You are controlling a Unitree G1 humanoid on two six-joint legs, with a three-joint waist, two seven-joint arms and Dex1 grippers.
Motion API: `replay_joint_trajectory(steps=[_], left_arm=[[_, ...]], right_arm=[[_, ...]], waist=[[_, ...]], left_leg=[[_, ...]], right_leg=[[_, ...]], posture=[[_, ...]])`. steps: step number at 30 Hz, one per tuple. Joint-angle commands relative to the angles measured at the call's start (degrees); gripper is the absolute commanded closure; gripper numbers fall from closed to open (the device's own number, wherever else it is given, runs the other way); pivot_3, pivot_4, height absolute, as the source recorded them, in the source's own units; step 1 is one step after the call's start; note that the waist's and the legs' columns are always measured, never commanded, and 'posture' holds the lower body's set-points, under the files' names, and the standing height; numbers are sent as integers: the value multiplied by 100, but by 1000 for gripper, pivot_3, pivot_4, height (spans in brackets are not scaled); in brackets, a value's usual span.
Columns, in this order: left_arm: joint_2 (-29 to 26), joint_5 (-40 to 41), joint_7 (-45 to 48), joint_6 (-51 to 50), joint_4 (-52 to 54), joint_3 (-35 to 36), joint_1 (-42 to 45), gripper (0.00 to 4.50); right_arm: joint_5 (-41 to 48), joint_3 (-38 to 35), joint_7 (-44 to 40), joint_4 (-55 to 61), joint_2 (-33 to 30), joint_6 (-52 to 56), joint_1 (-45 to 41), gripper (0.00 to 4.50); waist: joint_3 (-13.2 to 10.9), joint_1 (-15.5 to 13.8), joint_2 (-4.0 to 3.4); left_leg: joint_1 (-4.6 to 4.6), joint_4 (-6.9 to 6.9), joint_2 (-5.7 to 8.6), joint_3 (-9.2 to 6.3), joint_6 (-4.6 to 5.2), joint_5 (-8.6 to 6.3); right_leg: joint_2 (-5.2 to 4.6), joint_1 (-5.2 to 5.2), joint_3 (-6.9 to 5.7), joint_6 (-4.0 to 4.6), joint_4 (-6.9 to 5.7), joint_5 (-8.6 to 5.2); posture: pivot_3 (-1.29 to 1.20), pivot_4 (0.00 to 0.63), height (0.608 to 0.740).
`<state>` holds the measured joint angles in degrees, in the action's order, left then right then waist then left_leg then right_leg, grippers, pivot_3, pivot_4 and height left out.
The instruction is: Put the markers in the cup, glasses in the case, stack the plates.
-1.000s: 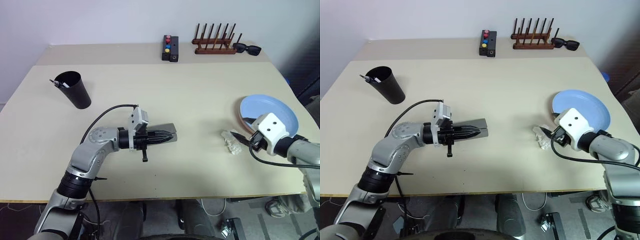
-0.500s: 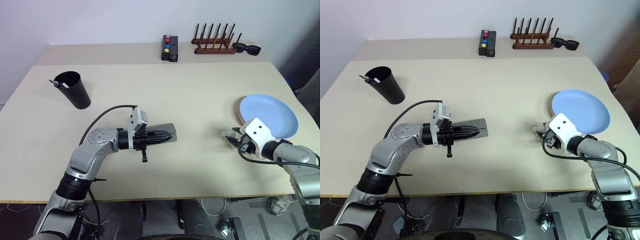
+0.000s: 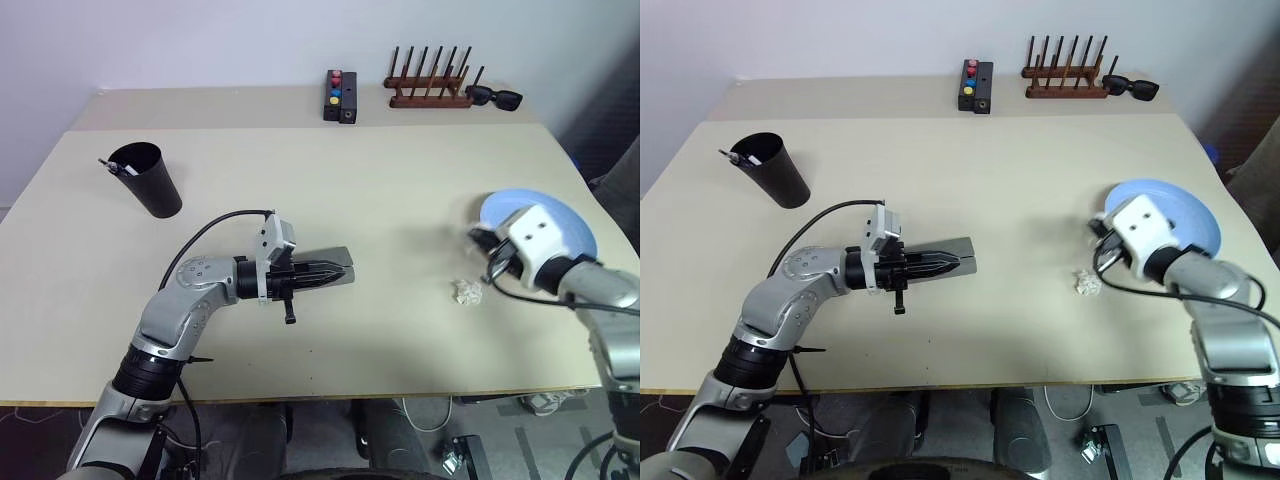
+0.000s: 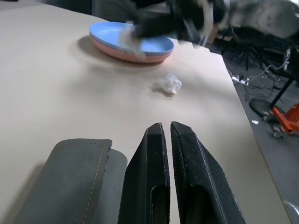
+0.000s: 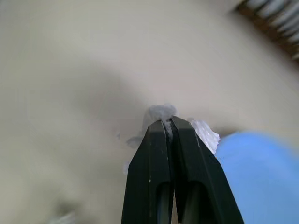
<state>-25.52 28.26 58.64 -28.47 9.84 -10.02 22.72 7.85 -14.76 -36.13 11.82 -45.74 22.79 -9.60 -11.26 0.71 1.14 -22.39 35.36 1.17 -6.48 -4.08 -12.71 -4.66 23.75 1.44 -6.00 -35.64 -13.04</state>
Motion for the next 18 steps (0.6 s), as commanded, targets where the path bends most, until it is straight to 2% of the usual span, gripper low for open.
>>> replay_joint_trajectory(steps=[1, 7, 10, 11, 12, 15, 16, 18], left_arm=[[67, 88, 39, 54, 141, 9, 38, 4311], [125, 69, 29, 57, 157, -10, 24, 4311], [121, 73, 19, 70, 181, 18, 2, 4311], [118, 75, 16, 71, 189, 26, -5, 4311], [114, 78, 10, 66, 202, 31, -16, 4311], [113, 84, -9, 54, 230, 33, -37, 4311], [137, 72, -18, 109, 219, 42, -35, 4311], [164, 20, -7, 244, 169, 45, -4, 4311]], right_arm=[[-318, -307, 375, -416, -213, -95, -96, 4466], [-520, -302, 560, -1299, -242, -433, -21, 4466], [-441, -412, 637, -1465, -174, -521, -48, 3673], [-429, -424, 643, -1474, -178, -536, -44, 3050], [-430, -438, 640, -1453, -196, -550, -19, 2711], [-420, -520, 622, -1326, -238, -710, 77, 1083], [-269, -606, 521, -1211, -205, -732, 115, 675], [222, -773, 138, -848, -104, -719, 274, 675]], waist=[[0, -12, 0], [0, 8, -1], [1, 34, -4], [1, 34, -4], [1, 32, -4], [1, 18, -4], [1, 15, -4], [0, 9, -5]], left_leg=[[0, 0, 0, 0, 0, 0], [1, -2, 1, 0, 8, -4], [3, -3, 1, 0, 8, -5], [4, -3, 1, 0, 8, -5], [4, -3, 0, 0, 8, -5], [3, -3, 1, 0, 8, -5], [3, -3, 1, 0, 8, -5], [3, -3, 1, 0, 8, -5]], right_leg=[[0, -2, -1, 0, 4, 0], [-1, -10, -2, 1, 20, 1], [0, -10, -1, 1, 19, 2], [0, -10, -1, 1, 18, 2], [0, -11, -1, 1, 18, 2], [0, -11, -1, 0, 19, 2], [0, -13, -1, 0, 19, 2], [0, -13, -1, 0, 19, 2]], posture=[[0, 150, 740], [0, 150, 740], [0, 150, 740], [0, 150, 740], [0, 150, 740], [0, 150, 740], [0, 150, 740], [0, 150, 740]])
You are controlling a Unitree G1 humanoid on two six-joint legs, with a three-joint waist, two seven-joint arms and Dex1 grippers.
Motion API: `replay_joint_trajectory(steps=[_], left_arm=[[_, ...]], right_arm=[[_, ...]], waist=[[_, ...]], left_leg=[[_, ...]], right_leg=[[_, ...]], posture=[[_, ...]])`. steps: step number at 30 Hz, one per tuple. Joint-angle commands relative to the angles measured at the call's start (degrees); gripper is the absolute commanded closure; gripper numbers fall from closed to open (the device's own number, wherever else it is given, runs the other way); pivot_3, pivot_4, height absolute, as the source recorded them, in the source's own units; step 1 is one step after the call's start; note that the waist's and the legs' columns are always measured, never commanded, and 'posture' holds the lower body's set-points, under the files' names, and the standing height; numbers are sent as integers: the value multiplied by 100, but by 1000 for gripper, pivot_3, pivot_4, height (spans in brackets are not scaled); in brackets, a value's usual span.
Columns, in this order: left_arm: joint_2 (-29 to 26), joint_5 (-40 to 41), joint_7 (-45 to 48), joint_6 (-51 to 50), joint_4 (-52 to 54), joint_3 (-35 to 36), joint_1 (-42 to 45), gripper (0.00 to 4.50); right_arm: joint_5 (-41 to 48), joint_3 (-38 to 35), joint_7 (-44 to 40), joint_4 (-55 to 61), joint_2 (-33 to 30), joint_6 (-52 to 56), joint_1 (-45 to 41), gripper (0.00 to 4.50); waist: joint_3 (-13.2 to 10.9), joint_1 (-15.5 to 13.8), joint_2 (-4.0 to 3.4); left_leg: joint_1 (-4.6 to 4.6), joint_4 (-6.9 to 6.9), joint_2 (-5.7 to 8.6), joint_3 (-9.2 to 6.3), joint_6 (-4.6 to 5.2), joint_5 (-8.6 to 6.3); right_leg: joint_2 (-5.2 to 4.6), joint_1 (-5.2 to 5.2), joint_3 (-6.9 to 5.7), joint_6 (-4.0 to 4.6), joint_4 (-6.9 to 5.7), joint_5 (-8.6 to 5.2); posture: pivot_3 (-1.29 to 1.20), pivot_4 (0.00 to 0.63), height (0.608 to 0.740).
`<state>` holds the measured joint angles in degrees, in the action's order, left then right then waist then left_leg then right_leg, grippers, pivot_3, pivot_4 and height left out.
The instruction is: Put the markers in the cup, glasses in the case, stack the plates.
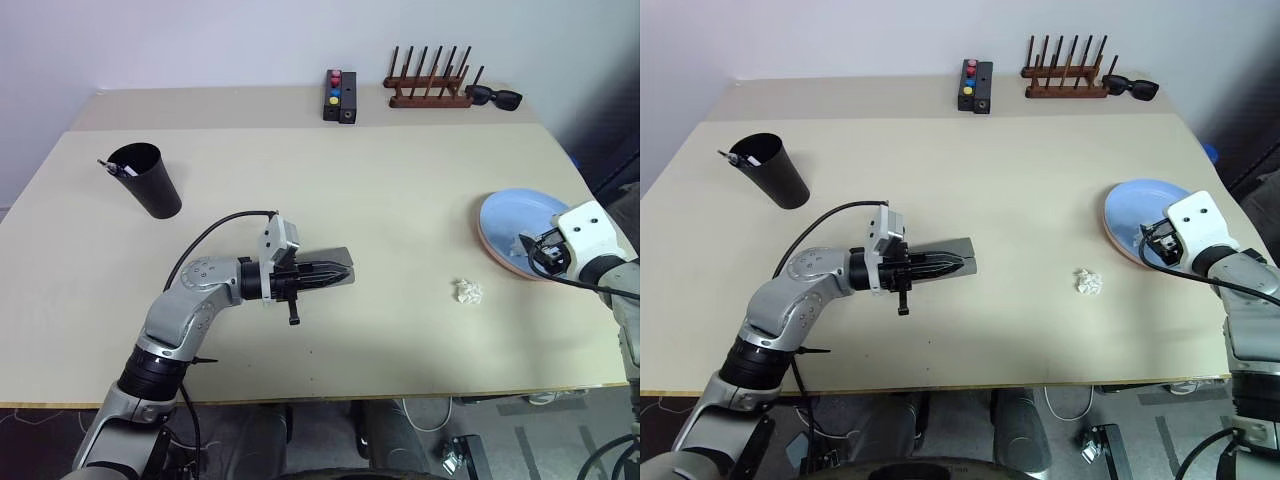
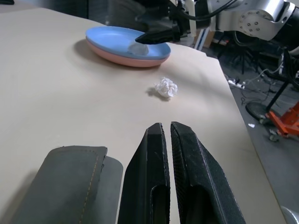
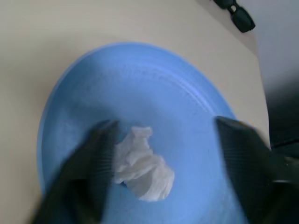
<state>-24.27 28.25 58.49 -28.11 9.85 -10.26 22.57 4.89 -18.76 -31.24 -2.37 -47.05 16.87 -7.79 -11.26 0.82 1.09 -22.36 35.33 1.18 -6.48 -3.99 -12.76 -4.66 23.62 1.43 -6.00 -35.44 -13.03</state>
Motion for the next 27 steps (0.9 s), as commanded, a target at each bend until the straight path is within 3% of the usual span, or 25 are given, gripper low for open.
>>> replay_joint_trajectory(steps=[1, 7, 19, 22, 27], left_arm=[[43, -8, 13, 255, 152, 58, 31, 4311], [80, -252, -4, 636, 1, -27, 171, 4311], [143, -367, 16, 716, -162, -1, 218, 4311], [151, -375, 5, 720, -164, 5, 203, 4311], [156, -376, -10, 717, -163, 8, 180, 4311]], right_arm=[[774, -437, -559, 780, 63, -64, 209, 675], [1695, -228, -1541, 2122, 43, 690, 1424, 675], [1020, 441, -1006, 1715, 217, 692, 1574, 675], [961, 490, -1003, 1608, 217, 648, 1542, 1515], [1001, 432, -1043, 1599, 243, 592, 1449, 4090]], waist=[[0, -2, 0], [1, -22, 1], [1, -19, 0], [1, -17, 0], [1, -16, 0]], left_leg=[[0, 0, 0, 0, 0, 0], [4, 1, 0, -3, 3, -2], [1, 11, -1, -1, 6, -5], [1, 11, -1, -2, 7, -5], [1, 11, -1, -2, 7, -5]], right_leg=[[0, 0, 0, 0, 0, 0], [0, -8, -1, -4, 2, -3], [0, -13, -3, -9, 15, -5], [0, -14, -3, -9, 16, -5], [0, -14, -3, -10, 16, -6]], posture=[[0, 150, 740], [0, 150, 740], [0, 150, 740], [0, 150, 740], [0, 150, 740]])
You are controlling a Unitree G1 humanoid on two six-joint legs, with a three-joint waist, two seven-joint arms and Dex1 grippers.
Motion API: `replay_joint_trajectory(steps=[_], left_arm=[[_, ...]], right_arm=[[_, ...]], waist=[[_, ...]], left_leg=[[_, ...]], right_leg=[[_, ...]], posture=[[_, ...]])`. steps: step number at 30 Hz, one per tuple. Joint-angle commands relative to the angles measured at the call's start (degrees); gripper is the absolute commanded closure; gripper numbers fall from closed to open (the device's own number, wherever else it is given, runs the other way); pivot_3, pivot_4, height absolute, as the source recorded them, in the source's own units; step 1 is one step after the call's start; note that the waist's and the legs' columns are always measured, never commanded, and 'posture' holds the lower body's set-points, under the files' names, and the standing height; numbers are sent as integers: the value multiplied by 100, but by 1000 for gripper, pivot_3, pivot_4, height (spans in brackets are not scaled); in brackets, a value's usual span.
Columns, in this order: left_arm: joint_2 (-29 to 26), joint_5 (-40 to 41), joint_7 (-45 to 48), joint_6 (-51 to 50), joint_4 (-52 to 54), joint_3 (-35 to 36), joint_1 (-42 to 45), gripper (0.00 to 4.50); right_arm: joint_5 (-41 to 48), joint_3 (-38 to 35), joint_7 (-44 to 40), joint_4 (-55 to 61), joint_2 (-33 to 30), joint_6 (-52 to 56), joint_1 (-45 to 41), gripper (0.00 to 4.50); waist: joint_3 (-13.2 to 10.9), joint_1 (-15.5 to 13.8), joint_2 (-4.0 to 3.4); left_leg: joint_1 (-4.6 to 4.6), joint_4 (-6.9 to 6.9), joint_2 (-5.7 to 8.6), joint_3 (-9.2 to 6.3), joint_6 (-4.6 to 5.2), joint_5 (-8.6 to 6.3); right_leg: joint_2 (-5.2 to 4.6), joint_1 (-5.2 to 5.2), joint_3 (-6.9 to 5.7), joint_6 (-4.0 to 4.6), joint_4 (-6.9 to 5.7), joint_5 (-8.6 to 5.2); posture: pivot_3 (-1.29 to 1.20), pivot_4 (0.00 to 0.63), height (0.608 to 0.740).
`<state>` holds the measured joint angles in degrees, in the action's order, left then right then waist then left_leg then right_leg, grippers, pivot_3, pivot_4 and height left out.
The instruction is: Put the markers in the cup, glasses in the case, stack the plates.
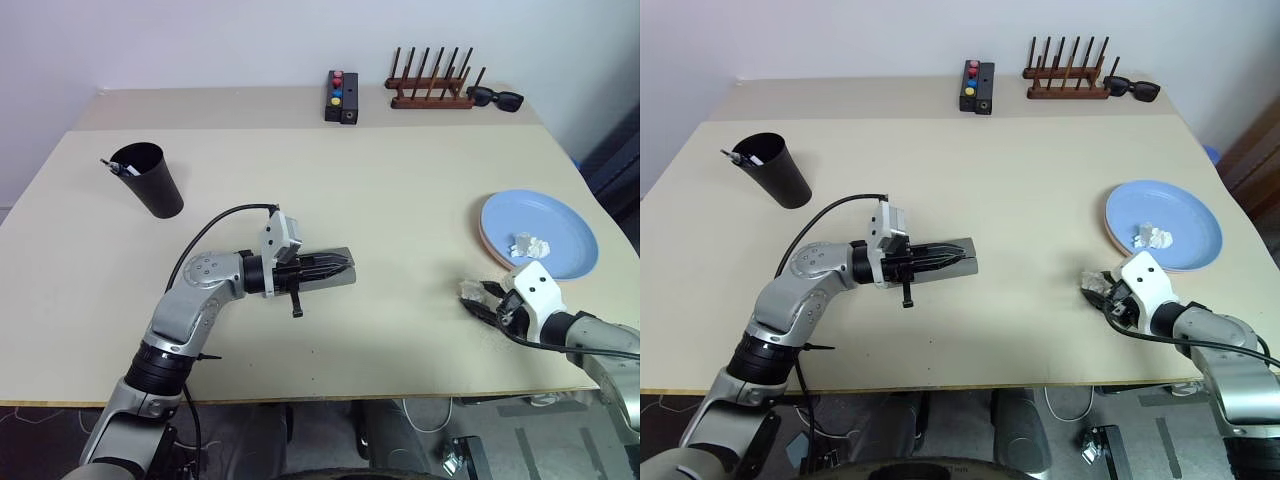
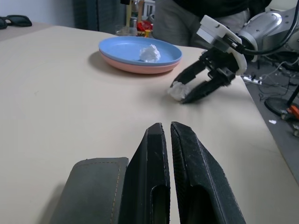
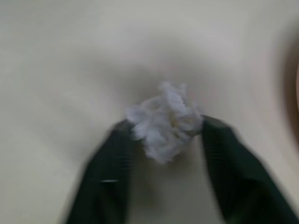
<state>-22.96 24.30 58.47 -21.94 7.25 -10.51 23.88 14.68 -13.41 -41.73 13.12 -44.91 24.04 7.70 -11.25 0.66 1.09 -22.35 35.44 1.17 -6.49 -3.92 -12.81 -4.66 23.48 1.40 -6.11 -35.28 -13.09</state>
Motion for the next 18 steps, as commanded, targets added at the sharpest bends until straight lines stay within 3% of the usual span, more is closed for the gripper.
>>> replay_joint_trajectory(steps=[1, 5, 9, 14, 18], left_arm=[[27, 18, -13, 99, 98, 33, 48, 4311], [29, -13, -42, 126, 48, 50, 70, 4311], [42, -43, -113, 174, 37, 79, 70, 4311], [38, -32, -218, 173, 88, 110, 31, 4311], [-12, -48, -346, 192, 164, 177, -26, 4311]], right_arm=[[53, -135, 4, 66, 38, -148, -132, 4465], [75, -295, 224, -26, 145, -334, -589, 4465], [-359, -397, 952, -743, 223, -647, -1431, 4465], [-1065, -45, 1499, -1869, 171, -973, -2096, 4465], [-1142, 65, 1586, -2444, 251, -1151, -2485, 4465]], waist=[[0, 3, 0], [0, 17, 0], [-1, 12, -2], [-1, -14, -1], [-2, 18, -4]], left_leg=[[0, 0, 0, 0, 0, 0], [1, 0, 0, 0, 0, 0], [2, 1, 0, 1, 0, 0], [-3, -4, 1, 0, 0, 0], [-2, -8, 1, 1, 2, -1]], right_leg=[[0, 0, 0, 0, 0, 0], [0, 0, 0, 0, 0, 0], [1, 0, 0, 0, -1, 1], [0, 0, -1, 14, 5, 9], [0, 1, 0, 12, 5, 9]], posture=[[0, 150, 740], [0, 150, 740], [0, 150, 740], [0, 150, 740], [0, 150, 740]])
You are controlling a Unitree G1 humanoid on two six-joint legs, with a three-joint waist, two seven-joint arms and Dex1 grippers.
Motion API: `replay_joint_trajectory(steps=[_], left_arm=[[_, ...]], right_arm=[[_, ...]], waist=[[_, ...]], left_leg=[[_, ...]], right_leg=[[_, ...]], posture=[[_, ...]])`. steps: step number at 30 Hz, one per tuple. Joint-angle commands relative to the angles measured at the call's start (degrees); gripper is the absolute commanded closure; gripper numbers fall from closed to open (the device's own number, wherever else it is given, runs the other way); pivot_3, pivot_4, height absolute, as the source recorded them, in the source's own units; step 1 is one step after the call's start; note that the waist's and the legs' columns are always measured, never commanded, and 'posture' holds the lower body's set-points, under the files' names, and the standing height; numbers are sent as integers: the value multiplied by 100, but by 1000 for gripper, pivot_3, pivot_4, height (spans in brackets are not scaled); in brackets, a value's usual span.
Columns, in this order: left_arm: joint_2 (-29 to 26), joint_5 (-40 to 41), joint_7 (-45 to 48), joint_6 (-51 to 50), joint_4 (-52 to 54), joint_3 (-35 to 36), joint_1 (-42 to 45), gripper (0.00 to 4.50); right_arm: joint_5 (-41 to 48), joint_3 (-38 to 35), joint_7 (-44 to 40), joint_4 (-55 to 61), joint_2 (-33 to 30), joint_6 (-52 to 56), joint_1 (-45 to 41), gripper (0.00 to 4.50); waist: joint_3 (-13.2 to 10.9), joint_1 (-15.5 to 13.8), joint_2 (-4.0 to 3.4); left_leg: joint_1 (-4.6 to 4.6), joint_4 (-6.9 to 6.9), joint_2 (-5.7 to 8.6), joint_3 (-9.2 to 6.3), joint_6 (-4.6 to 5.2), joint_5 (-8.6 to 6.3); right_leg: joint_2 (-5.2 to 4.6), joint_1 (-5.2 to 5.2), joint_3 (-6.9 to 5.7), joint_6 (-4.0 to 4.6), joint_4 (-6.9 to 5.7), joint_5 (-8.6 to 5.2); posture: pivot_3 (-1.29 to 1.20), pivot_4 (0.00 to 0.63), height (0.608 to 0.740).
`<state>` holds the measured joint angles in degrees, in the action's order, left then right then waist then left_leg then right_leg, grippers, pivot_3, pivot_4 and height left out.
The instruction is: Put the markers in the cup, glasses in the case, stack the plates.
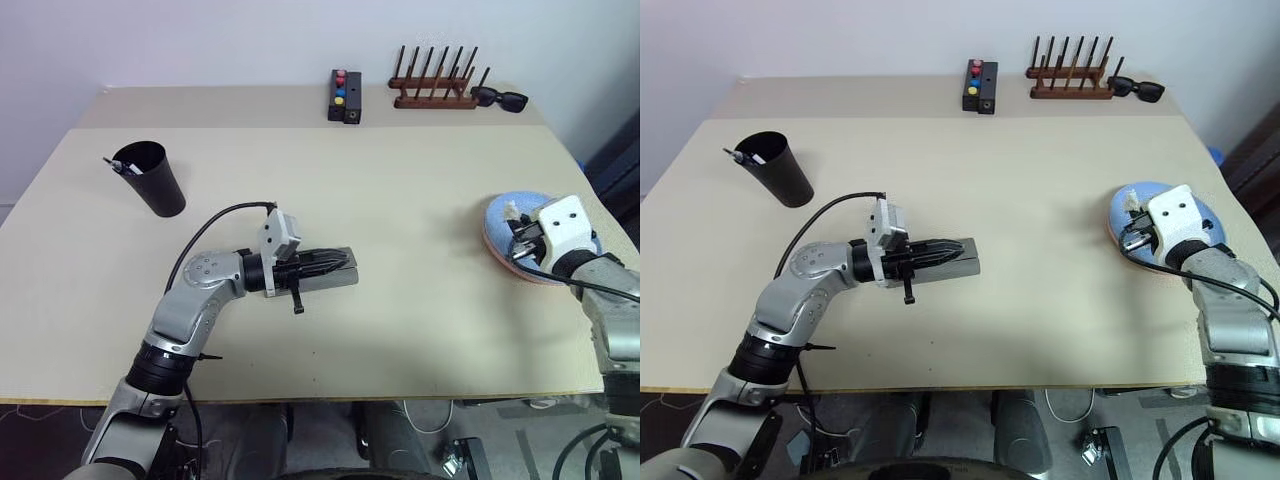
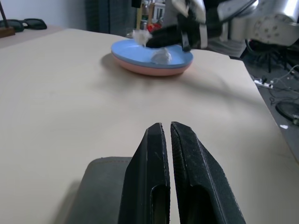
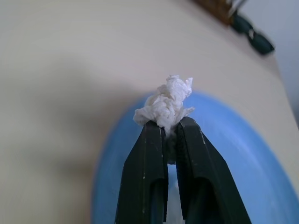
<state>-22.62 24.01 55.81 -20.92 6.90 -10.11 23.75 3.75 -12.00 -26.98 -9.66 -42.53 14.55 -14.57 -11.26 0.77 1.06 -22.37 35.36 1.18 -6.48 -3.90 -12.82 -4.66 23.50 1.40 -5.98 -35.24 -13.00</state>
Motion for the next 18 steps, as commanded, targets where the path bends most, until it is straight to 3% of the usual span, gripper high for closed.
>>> replay_joint_trajectory(steps=[1, 3, 8, 14, 18], left_arm=[[-62, -12, -103, 84, 222, 159, -32, 4311], [-94, 4, -148, 75, 263, 194, -71, 4311], [-170, -23, -276, 152, 288, 285, -133, 4311], [-422, -33, -655, 254, 350, 856, -370, 4311], [-826, 112, -922, 259, 559, 1721, -986, 4311]], right_arm=[[-52, -72, 113, -249, 17, -230, -322, 4113], [-93, -48, 135, -381, 15, -319, -416, 3402], [-192, -12, 171, -484, 6, -666, -571, 1107], [260, -52, -534, -292, 48, -1052, -571, 1107], [1208, 5, -1619, 479, 159, -754, -273, 1107]], waist=[[0, 25, -2], [0, 38, -4], [0, 22, -4], [0, 39, -4], [-1, 94, -6]], left_leg=[[1, 0, 0, 0, 0, 0], [4, 0, 0, 1, 0, 0], [4, 0, -1, 1, 0, 0], [5, 0, -1, 1, 0, 0], [9, -9, -5, -1, 0, 0]], right_leg=[[0, 0, 0, 0, -1, 0], [1, 0, 1, 0, -4, 1], [1, 0, 1, -1, -4, 0], [1, -1, 1, -1, -4, 1], [4, 0, 1, -1, -9, 0]], posture=[[0, 150, 740], [0, 150, 740], [0, 150, 740], [0, 150, 740], [0, 150, 740]])
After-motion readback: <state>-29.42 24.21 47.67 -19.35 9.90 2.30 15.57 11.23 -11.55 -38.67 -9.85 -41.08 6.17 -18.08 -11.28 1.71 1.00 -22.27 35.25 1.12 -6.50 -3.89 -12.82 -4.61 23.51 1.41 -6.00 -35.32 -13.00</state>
